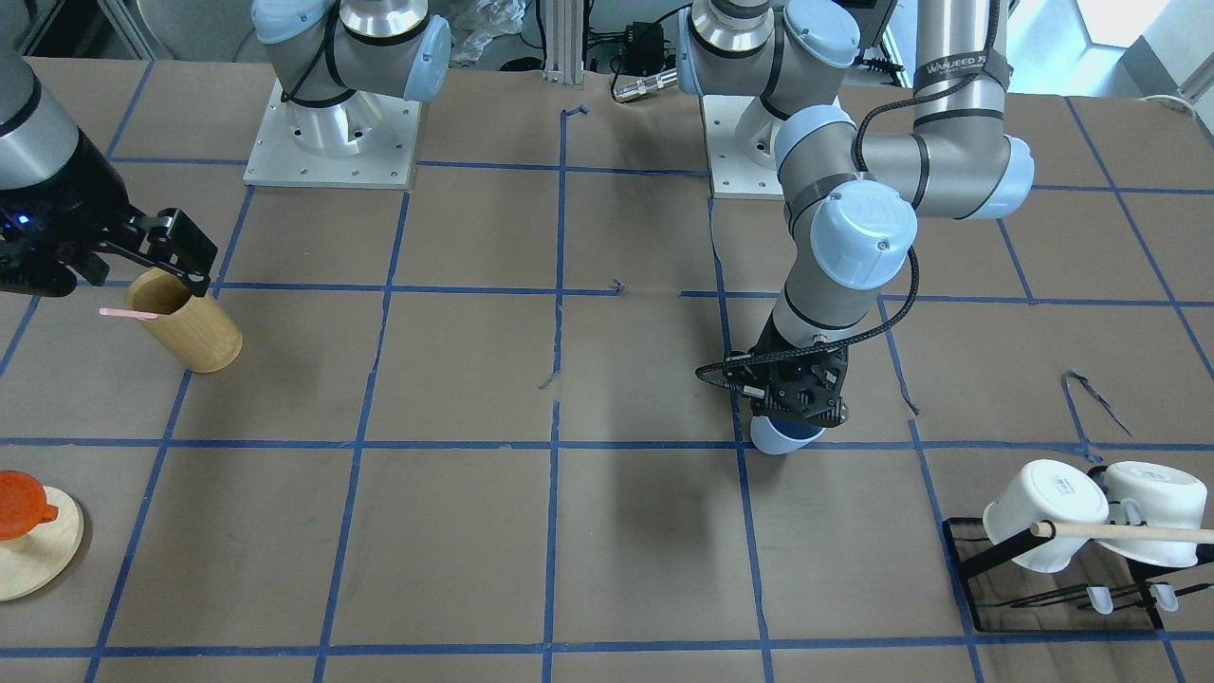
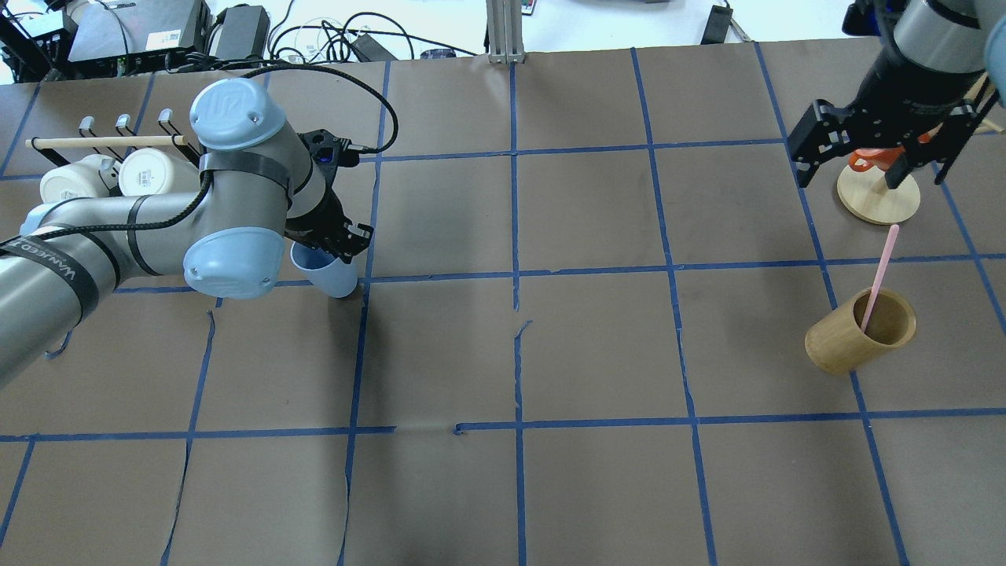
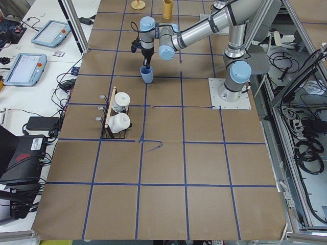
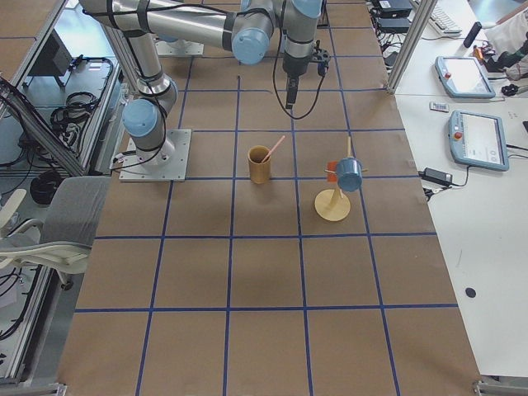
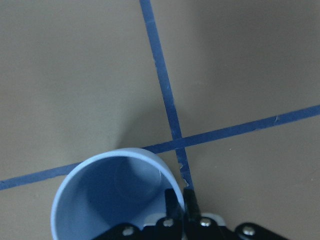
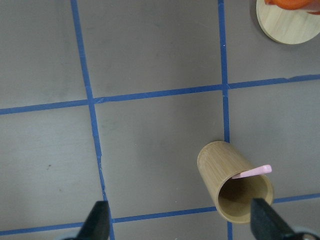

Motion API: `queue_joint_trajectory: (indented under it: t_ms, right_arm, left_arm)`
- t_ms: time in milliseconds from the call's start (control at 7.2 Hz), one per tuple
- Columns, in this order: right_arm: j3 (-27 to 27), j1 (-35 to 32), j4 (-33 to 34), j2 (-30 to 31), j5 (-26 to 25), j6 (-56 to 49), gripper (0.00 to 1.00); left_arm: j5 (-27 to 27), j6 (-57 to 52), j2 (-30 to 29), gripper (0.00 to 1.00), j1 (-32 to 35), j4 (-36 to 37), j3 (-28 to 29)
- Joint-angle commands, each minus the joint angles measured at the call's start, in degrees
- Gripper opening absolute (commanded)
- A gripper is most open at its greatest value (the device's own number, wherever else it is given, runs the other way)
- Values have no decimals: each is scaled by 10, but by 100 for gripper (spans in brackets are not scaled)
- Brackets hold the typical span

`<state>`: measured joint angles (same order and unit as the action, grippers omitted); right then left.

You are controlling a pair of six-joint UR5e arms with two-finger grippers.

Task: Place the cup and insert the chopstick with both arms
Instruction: 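Set the blue cup at table center while the right gripper descends to the chopstick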

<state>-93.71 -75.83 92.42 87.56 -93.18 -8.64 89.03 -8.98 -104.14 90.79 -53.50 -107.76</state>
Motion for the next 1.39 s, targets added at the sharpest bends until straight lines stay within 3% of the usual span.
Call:
queue_joint_trajectory:
  t_ms: [0,139,417,694,833,1111,1250]
  right_arm:
    - [-27,34,11,-7,-19,-44,100]
    - [-50,61,13,-7,-17,-47,100]
    - [-99,83,90,-8,-44,-100,100]
    - [-105,84,103,-12,-44,-167,100]
    - [-105,84,112,-32,-37,-168,100]
    - [-104,84,140,-48,-37,-185,100]
    - [-104,84,140,-49,-36,-188,100]
  left_arm:
    - [-41,62,-21,0,66,-26,69]
    - [-42,76,-37,0,109,-27,94]
    - [-42,99,-62,0,197,-18,99]
    - [-45,100,-88,0,207,-11,96]
    - [-72,100,-92,0,217,5,98]
    - [-72,97,-99,0,221,13,98]
    - [-69,98,-96,78,220,15,99]
